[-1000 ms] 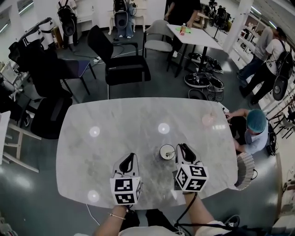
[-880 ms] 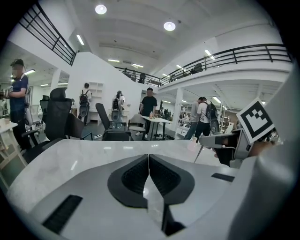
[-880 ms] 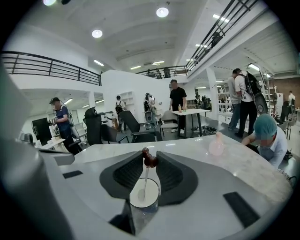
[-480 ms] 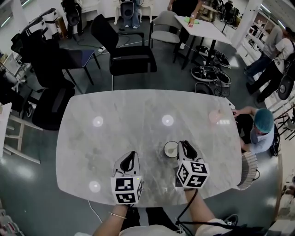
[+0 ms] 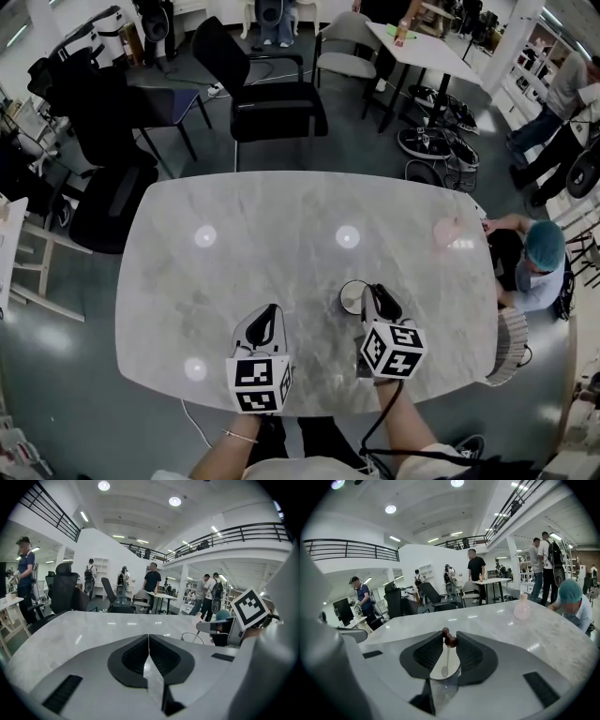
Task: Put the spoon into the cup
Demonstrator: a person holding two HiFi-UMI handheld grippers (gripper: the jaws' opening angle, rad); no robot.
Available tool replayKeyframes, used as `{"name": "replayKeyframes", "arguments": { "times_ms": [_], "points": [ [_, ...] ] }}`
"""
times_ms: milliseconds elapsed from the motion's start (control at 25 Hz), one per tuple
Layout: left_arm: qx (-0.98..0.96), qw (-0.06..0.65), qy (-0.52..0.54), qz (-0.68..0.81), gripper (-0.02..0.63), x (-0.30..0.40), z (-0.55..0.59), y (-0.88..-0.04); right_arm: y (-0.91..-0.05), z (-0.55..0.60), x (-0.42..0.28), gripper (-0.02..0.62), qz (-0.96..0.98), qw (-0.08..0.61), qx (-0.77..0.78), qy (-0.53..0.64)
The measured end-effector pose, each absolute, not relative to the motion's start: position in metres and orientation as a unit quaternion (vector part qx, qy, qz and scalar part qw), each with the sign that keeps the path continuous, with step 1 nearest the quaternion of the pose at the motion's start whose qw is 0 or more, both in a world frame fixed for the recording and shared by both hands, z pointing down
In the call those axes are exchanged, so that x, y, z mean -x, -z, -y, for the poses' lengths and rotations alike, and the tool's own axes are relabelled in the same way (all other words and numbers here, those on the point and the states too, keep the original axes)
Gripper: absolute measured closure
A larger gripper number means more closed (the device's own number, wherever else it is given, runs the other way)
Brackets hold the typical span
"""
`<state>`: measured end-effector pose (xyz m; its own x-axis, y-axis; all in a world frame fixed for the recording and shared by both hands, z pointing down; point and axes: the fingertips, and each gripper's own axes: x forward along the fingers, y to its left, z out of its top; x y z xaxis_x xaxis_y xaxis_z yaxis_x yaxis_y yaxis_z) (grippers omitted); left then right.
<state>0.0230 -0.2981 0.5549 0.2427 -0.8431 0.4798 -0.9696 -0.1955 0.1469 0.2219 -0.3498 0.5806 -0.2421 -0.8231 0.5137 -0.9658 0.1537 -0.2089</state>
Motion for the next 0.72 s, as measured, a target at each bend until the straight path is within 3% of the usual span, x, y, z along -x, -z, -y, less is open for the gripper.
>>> {"name": "replayKeyframes", "arguments": {
  "times_ms": [440, 720],
  "points": [
    [-0.756, 0.218, -0.152, 0.599, 0.584, -0.026, 0.29, -0.557, -0.592, 0.35, -0.223, 0.497, 0.746, 0.157, -0.593, -0.26],
    [-0.754, 0.217, -0.151, 0.601, 0.584, -0.024, 0.291, -0.556, -0.596, 0.35, -0.226, 0.38, 0.739, 0.156, -0.598, -0.269]
  ]
}}
